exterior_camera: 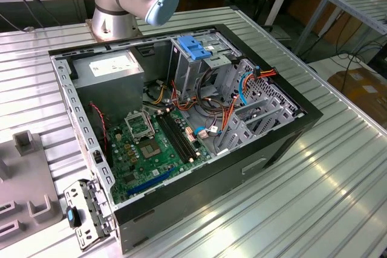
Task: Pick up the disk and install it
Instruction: 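Pick up the disk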
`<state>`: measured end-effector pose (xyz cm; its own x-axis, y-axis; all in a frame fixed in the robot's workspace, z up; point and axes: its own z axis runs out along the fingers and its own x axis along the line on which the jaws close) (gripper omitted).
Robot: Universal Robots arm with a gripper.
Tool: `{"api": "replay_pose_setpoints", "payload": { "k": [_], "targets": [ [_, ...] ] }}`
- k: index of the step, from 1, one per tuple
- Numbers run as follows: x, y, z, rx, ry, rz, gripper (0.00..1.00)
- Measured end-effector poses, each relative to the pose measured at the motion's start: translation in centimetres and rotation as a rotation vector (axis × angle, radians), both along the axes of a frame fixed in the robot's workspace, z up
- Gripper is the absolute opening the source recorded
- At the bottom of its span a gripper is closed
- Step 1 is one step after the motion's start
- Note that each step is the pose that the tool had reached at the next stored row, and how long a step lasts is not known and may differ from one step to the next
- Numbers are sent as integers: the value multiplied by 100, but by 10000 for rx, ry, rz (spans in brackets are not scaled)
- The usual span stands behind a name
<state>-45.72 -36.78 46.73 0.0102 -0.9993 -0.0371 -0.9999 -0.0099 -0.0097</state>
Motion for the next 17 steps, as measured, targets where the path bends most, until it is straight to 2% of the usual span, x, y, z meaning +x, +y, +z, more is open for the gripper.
{"api": "replay_pose_setpoints", "payload": {
  "k": [7, 17],
  "targets": [
    [3, 0, 3, 0, 1, 1, 37],
    [4, 0, 108, 0, 58, 1, 37]
  ]
}}
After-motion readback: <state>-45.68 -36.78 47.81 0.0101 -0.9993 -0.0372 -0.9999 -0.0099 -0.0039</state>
